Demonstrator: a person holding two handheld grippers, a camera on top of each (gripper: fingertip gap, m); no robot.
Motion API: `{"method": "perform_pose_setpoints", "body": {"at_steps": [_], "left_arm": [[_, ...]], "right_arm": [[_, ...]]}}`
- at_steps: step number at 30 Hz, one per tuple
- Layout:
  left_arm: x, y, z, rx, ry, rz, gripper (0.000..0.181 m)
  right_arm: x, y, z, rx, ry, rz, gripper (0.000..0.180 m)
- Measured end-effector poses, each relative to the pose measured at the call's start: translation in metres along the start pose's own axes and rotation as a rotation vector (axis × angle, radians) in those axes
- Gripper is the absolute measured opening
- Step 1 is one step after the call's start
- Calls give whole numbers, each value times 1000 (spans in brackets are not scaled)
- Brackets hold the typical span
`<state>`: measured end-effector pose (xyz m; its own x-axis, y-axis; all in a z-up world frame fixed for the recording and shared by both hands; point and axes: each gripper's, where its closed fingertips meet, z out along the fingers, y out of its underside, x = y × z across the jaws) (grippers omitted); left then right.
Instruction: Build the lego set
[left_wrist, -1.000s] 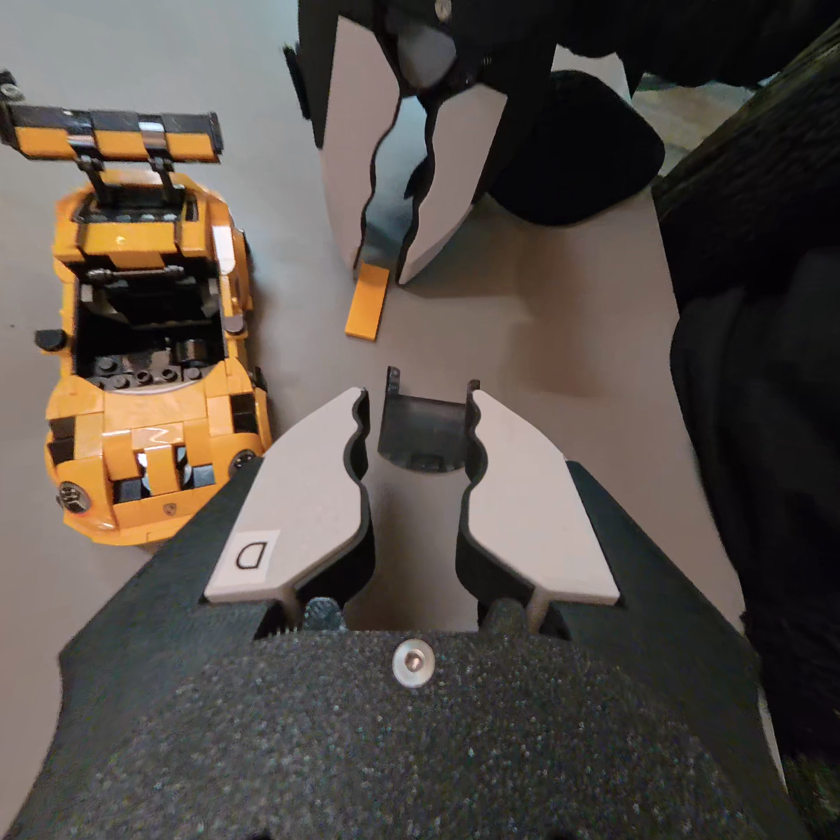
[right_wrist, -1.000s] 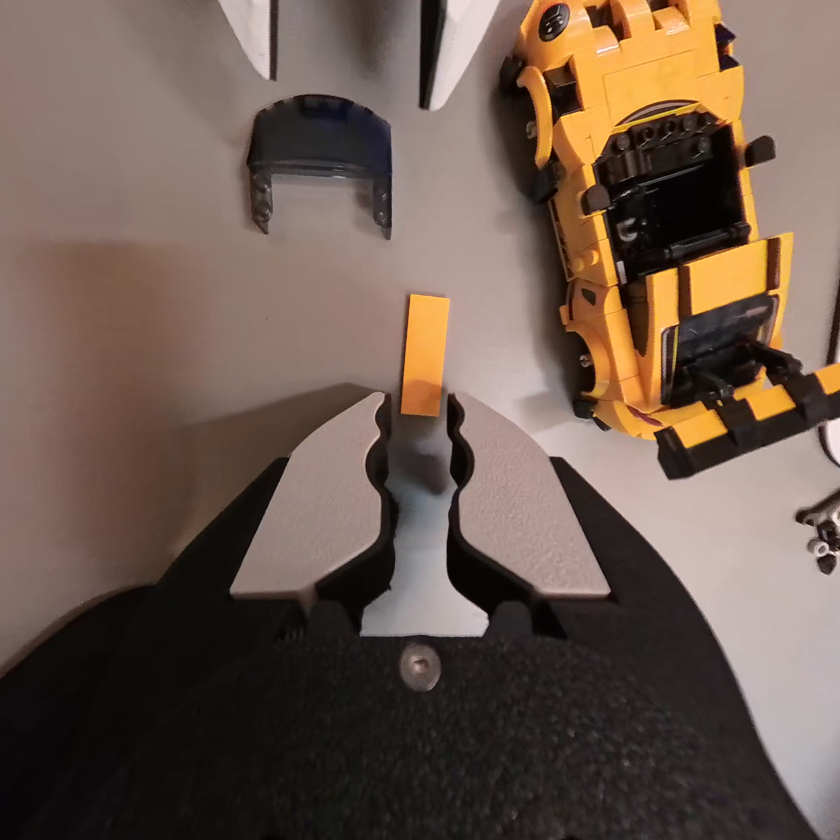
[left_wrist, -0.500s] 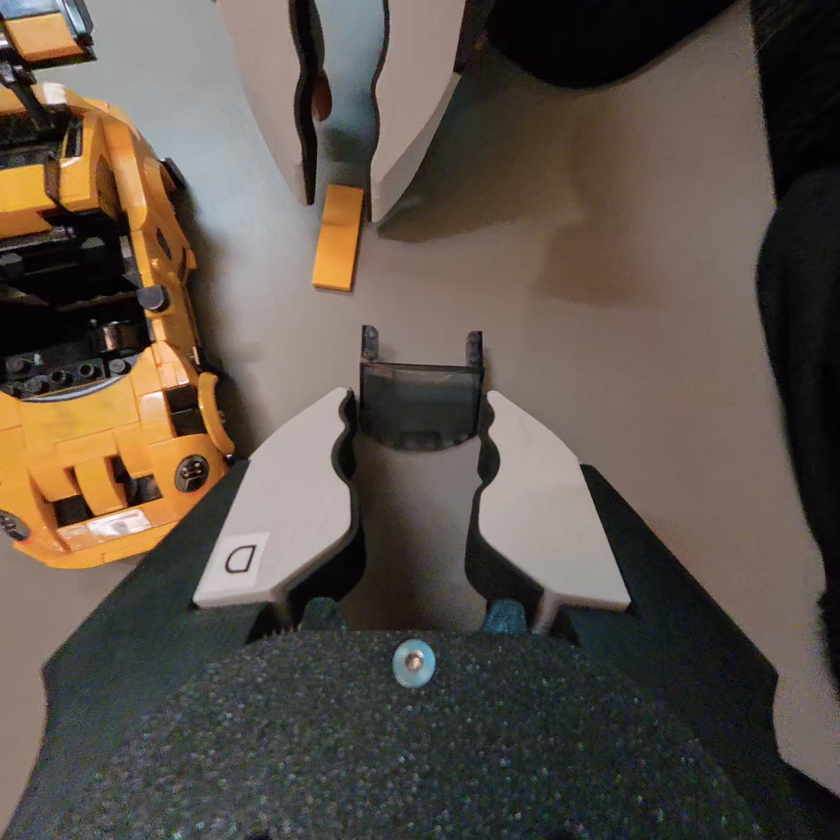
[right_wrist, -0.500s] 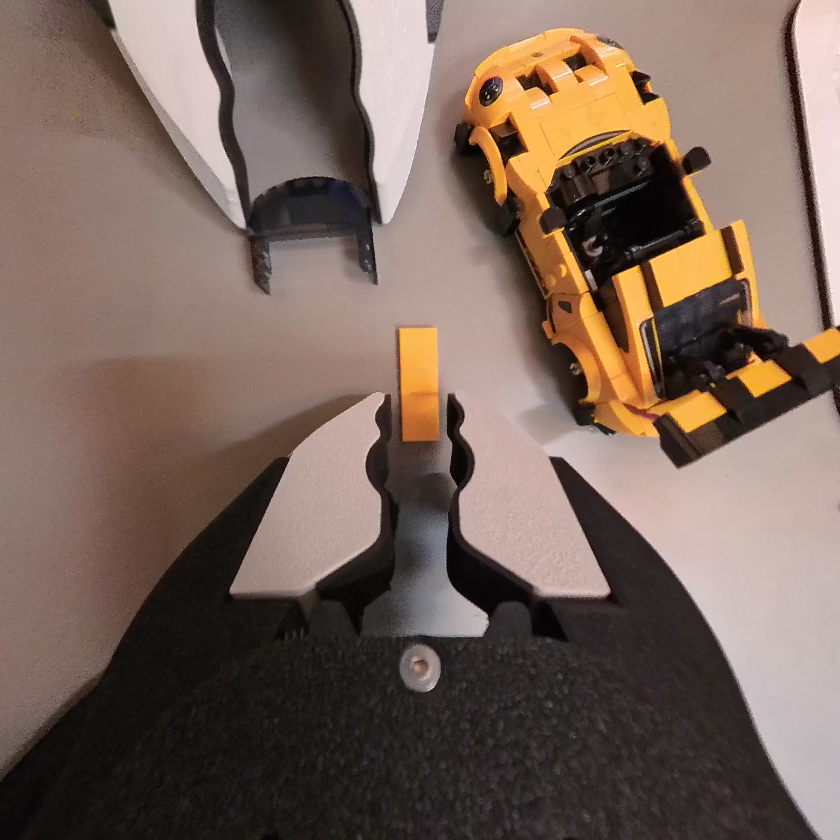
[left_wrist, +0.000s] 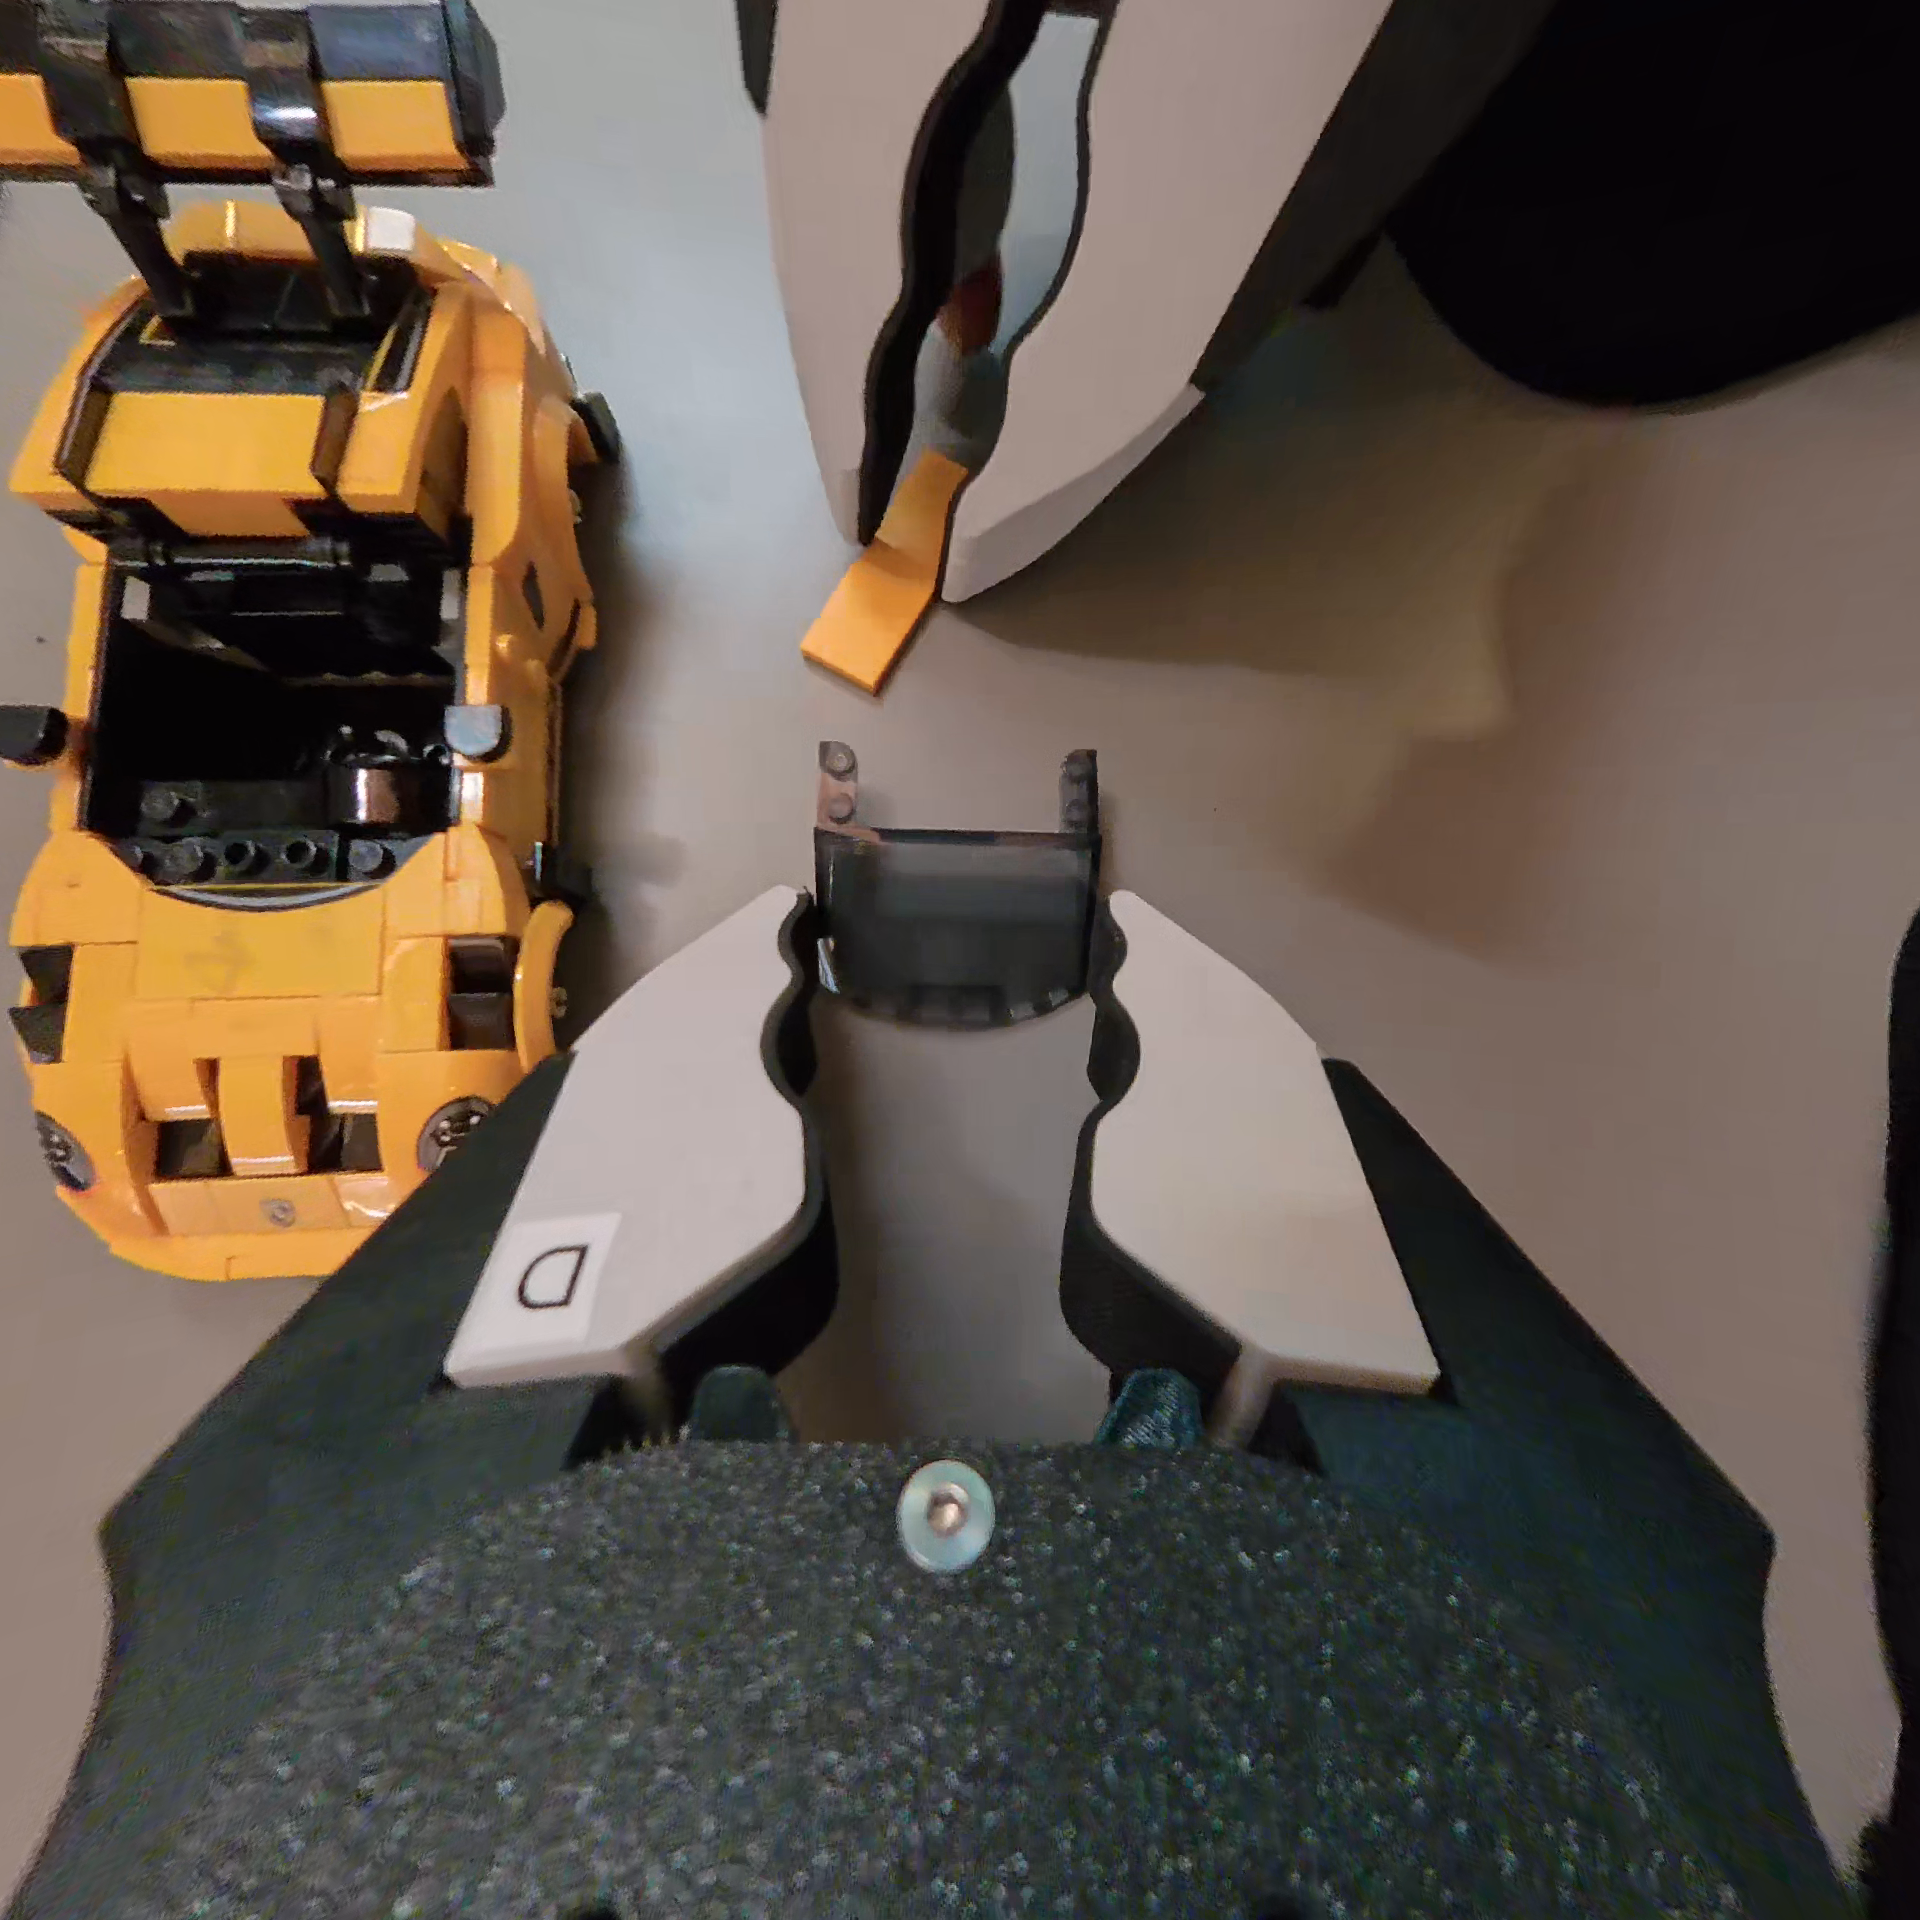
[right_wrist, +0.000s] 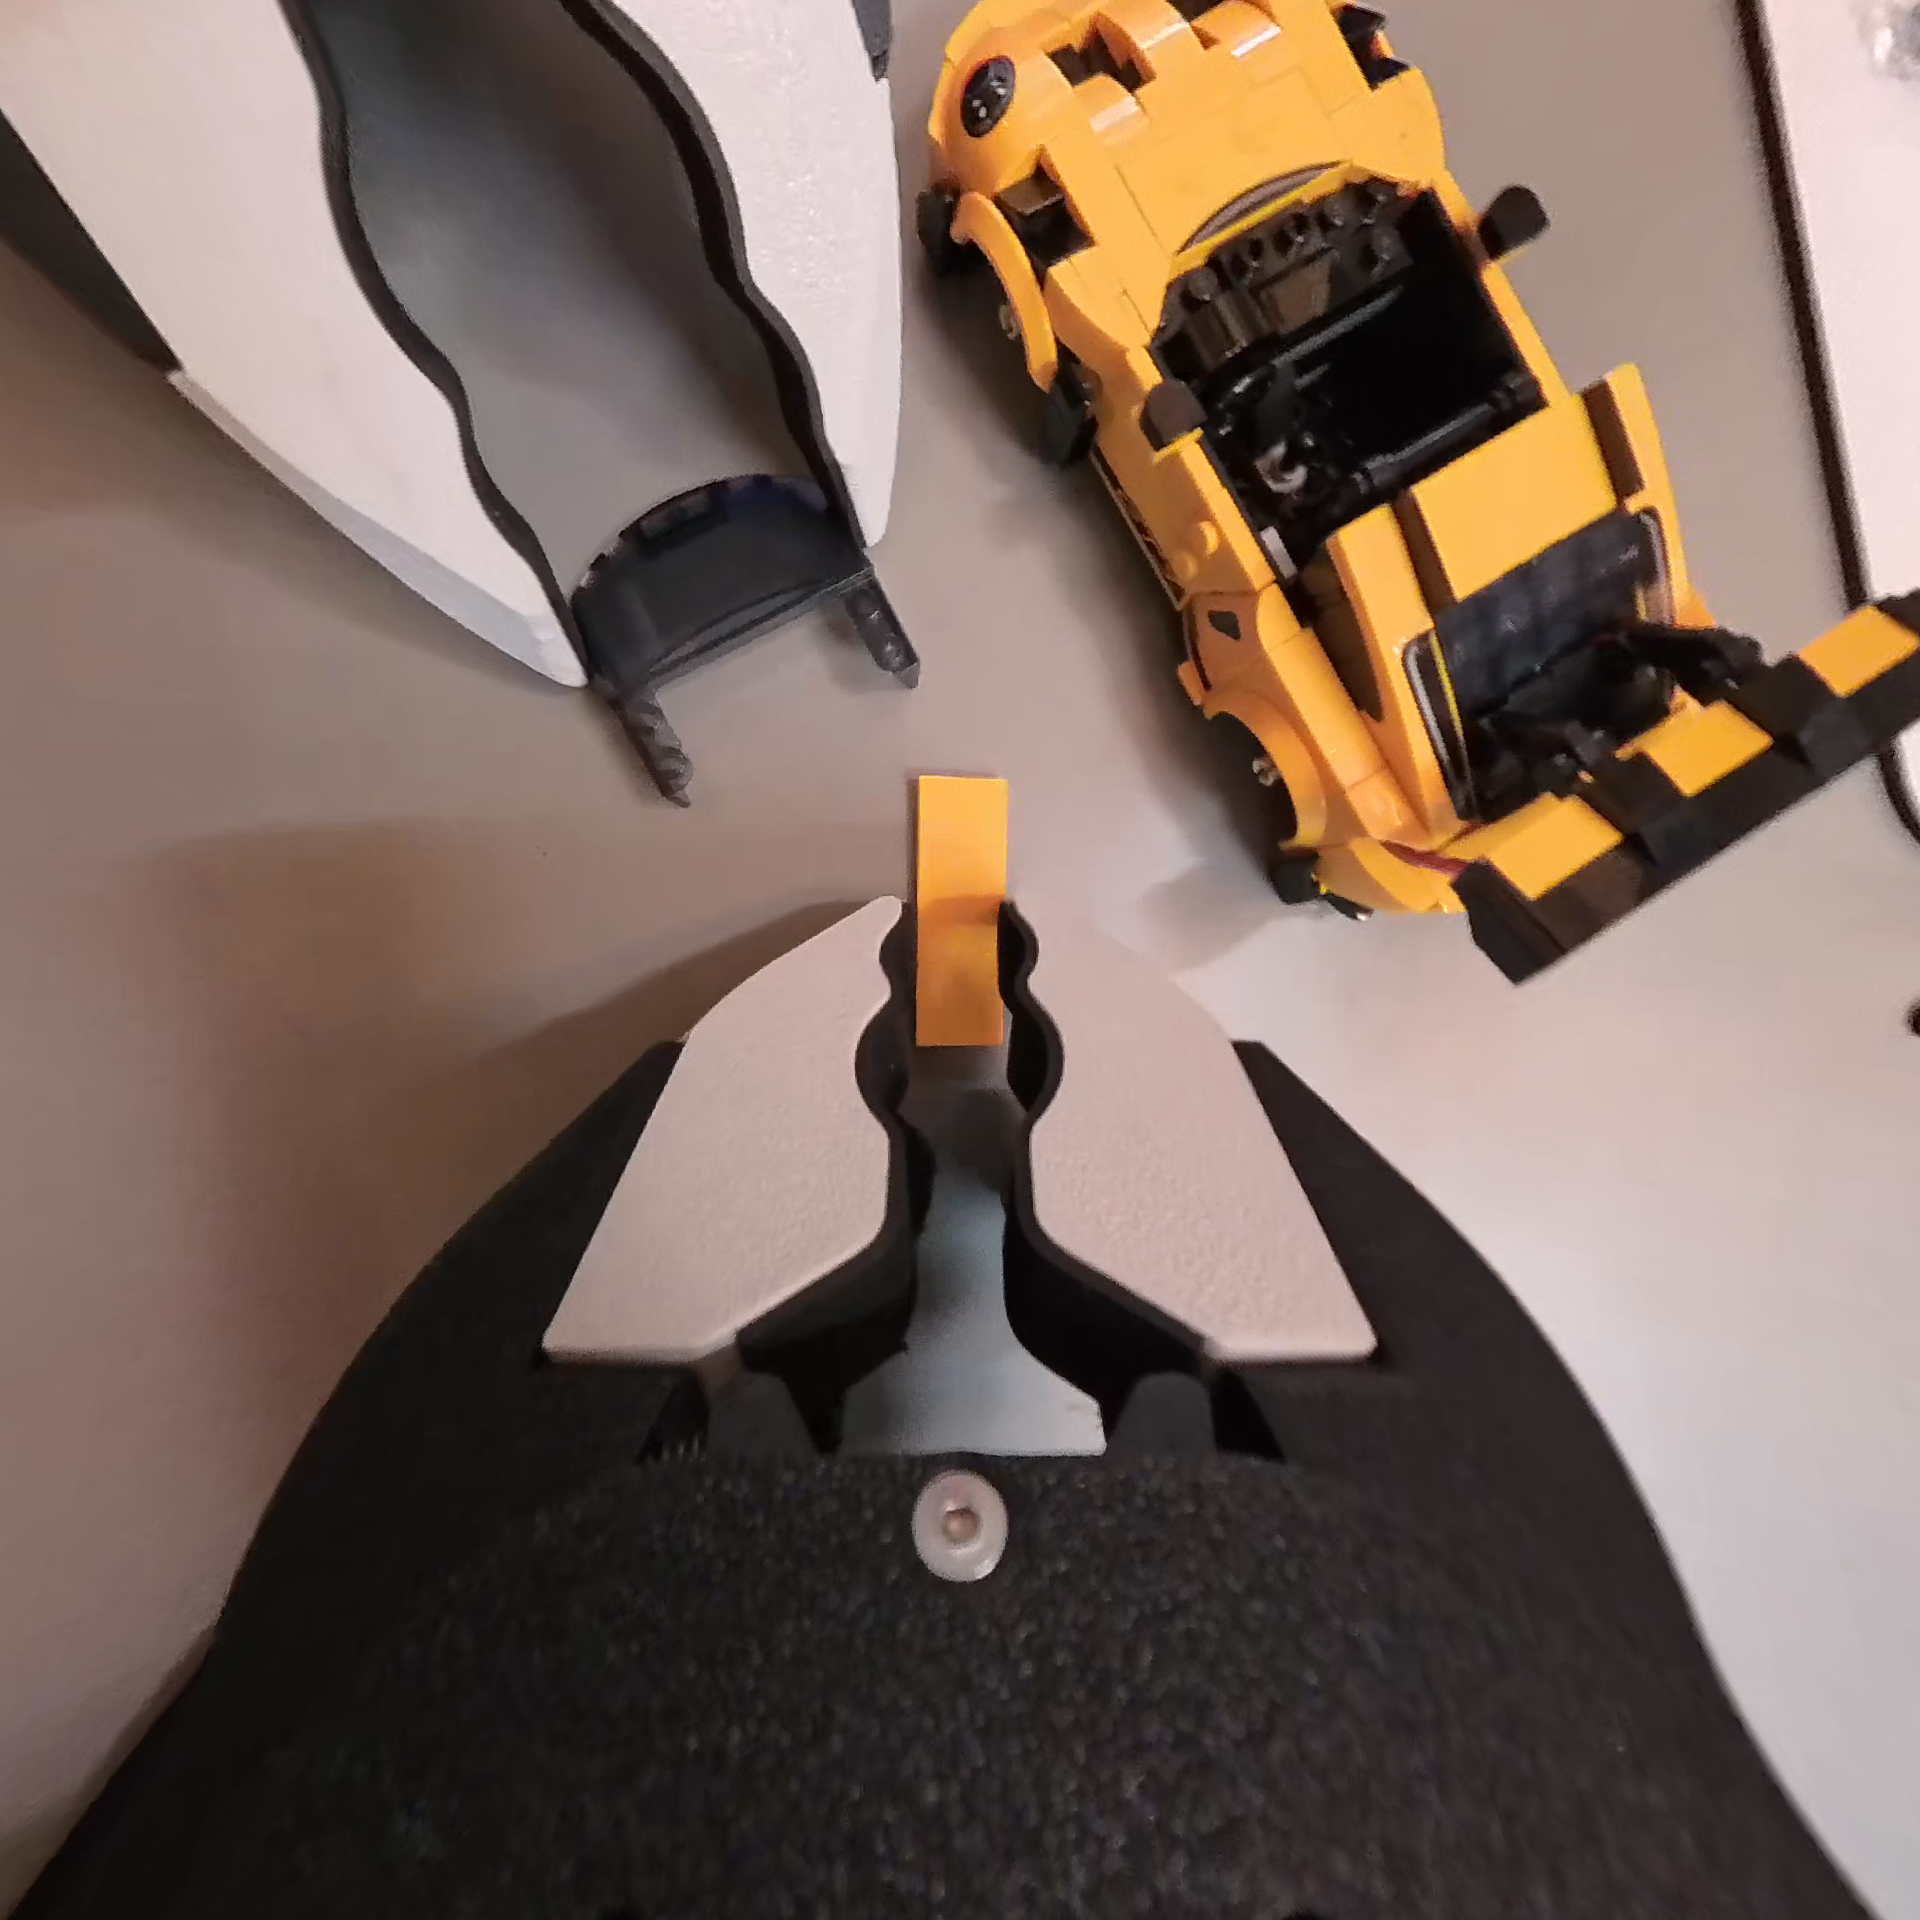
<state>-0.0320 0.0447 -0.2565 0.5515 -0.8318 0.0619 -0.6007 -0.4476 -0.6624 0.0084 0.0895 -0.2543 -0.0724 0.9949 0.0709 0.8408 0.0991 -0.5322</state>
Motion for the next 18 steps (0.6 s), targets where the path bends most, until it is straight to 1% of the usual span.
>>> {"method": "perform_pose_setpoints", "body": {"at_steps": [1,2,4,7,9,13,15,16,18], "left_arm": [[0,-1,1,2,-7,-8,50],[0,-2,1,5,-10,-16,50],[9,-3,1,10,37,-15,56],[9,-12,-9,66,72,-18,56],[-1,-18,-20,121,57,-37,52],[-47,-23,-44,212,-114,-44,49],[-73,-17,-52,208,-201,-35,56],[-82,-12,-53,198,-216,-43,60],[-91,-5,-49,184,-169,-79,72]], "right_arm": [[2,-1,-2,17,16,17,0],[4,-2,-4,33,24,37,0],[7,-3,-8,47,36,70,0],[11,-2,-12,62,58,90,0],[14,-2,-15,67,72,102,4],[23,0,-17,77,100,139,13],[29,3,-16,74,116,164,19],[30,4,-15,71,117,178,21],[32,6,-13,64,113,198,24]]}}
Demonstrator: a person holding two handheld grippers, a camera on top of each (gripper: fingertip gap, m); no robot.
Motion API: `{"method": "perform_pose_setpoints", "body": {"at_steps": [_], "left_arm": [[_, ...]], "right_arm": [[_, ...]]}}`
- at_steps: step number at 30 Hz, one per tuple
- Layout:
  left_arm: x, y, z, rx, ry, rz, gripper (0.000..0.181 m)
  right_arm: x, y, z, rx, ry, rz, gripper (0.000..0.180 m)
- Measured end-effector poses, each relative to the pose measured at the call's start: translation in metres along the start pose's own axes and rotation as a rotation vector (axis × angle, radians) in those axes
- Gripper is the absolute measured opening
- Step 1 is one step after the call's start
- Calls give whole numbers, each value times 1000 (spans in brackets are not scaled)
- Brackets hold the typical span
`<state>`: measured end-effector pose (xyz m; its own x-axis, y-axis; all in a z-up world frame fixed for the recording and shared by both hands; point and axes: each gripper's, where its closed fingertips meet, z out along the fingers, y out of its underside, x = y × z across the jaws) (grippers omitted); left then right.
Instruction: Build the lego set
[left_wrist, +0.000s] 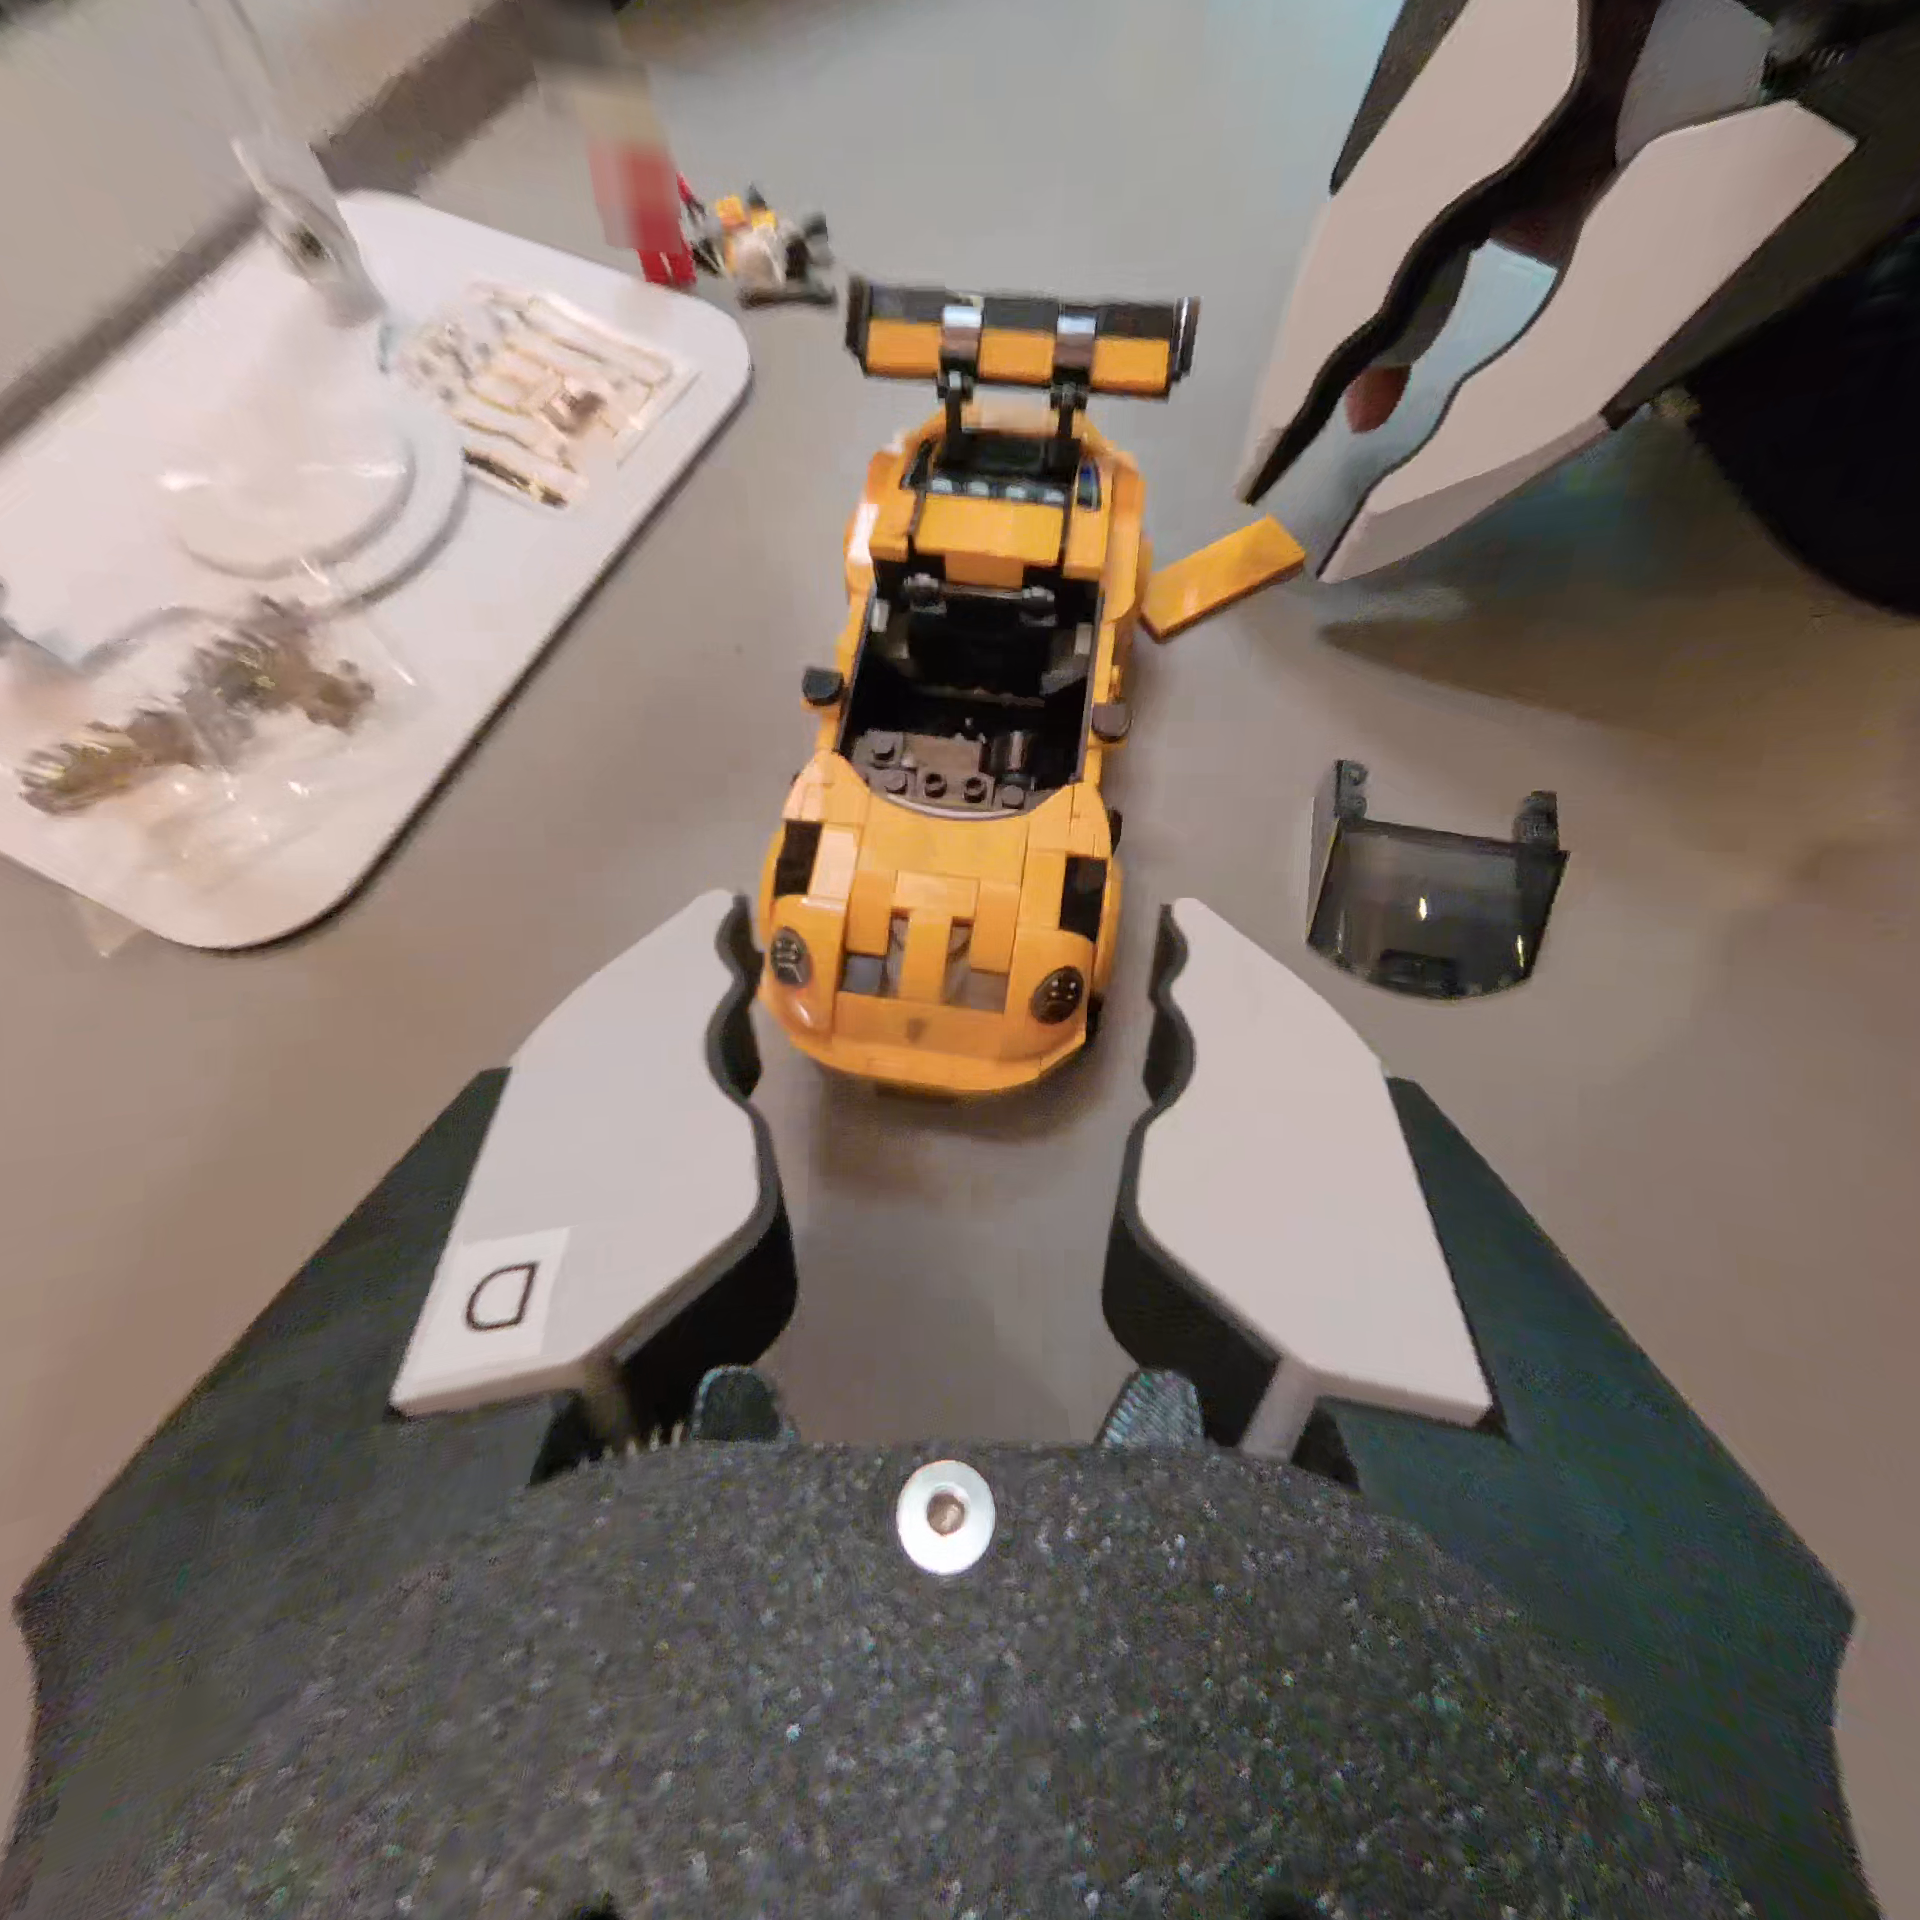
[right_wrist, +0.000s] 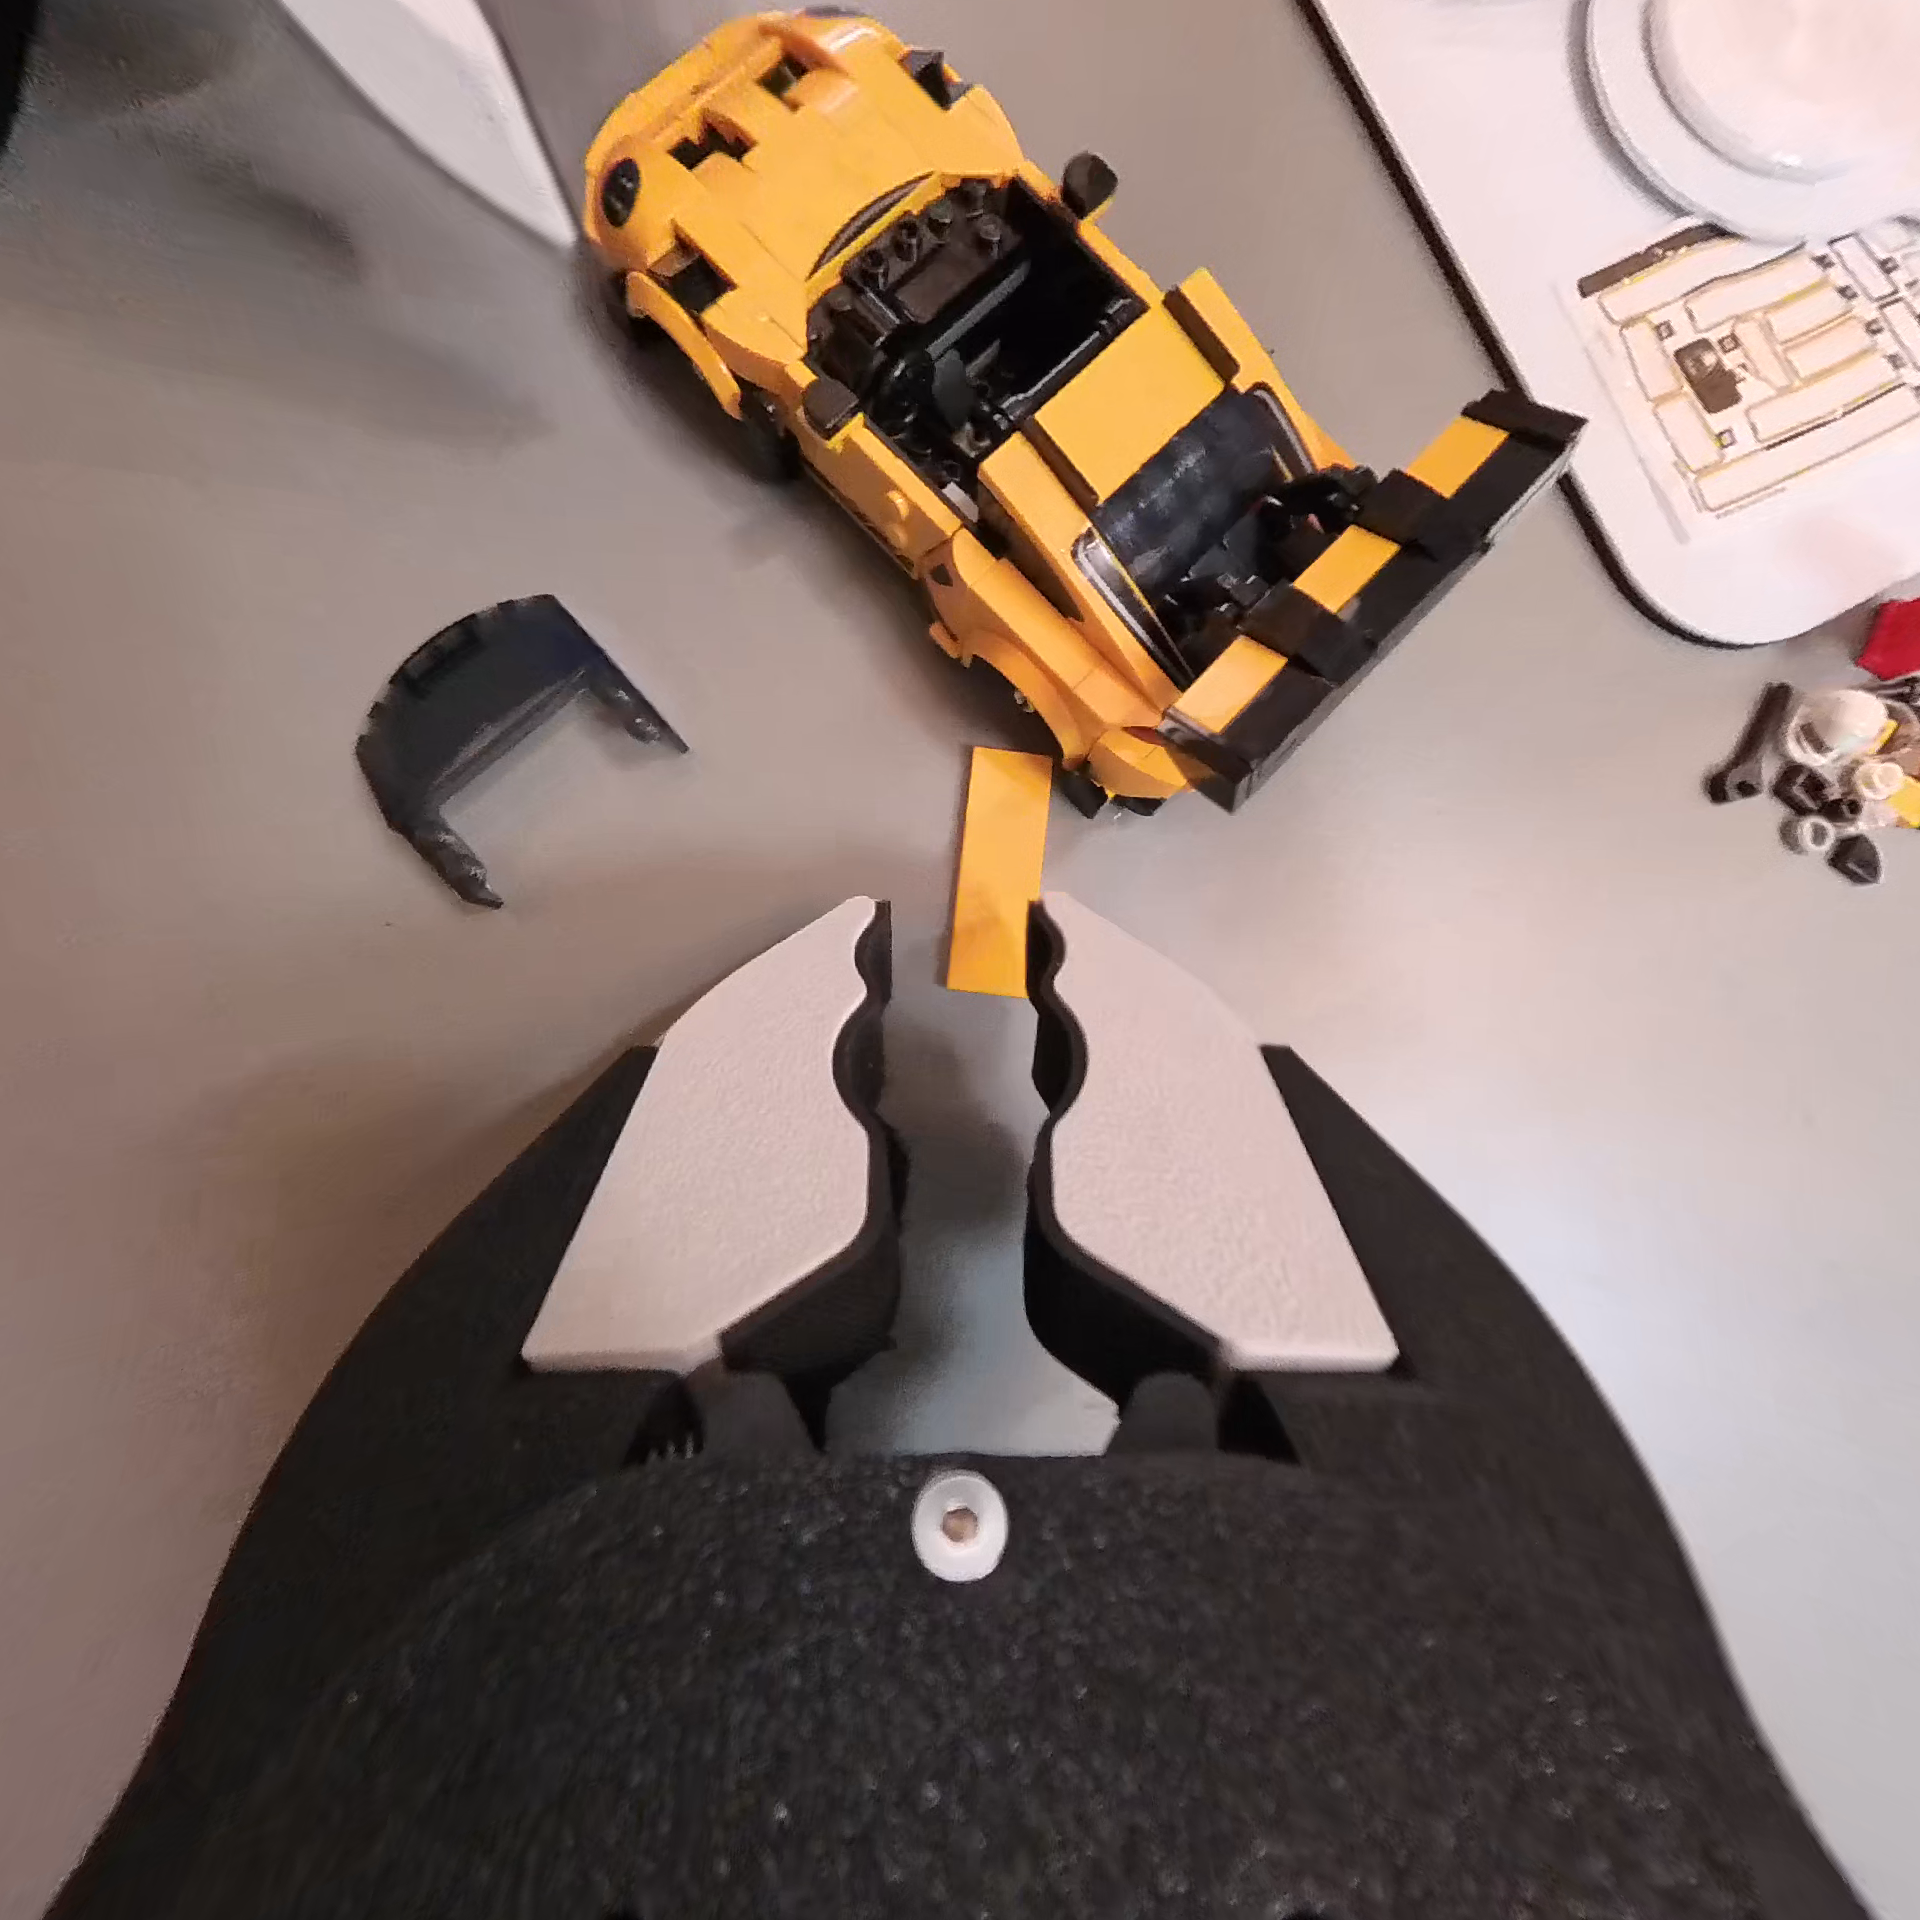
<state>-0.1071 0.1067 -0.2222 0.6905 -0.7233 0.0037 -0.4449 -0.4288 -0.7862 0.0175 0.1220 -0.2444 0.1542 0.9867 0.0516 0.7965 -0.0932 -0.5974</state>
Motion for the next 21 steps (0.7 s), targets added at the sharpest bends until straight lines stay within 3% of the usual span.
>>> {"method": "perform_pose_setpoints", "body": {"at_steps": [2,4,10,21], "left_arm": [[0,11,10,-62,60,-26,85],[-1,24,20,-149,67,5,87],[6,30,21,-236,-9,24,78],[32,31,8,-212,56,22,69]], "right_arm": [[1,-1,3,-7,0,13,25],[2,-1,6,-19,-1,21,25],[4,1,13,-56,6,19,25],[10,5,8,-66,47,5,21]]}}
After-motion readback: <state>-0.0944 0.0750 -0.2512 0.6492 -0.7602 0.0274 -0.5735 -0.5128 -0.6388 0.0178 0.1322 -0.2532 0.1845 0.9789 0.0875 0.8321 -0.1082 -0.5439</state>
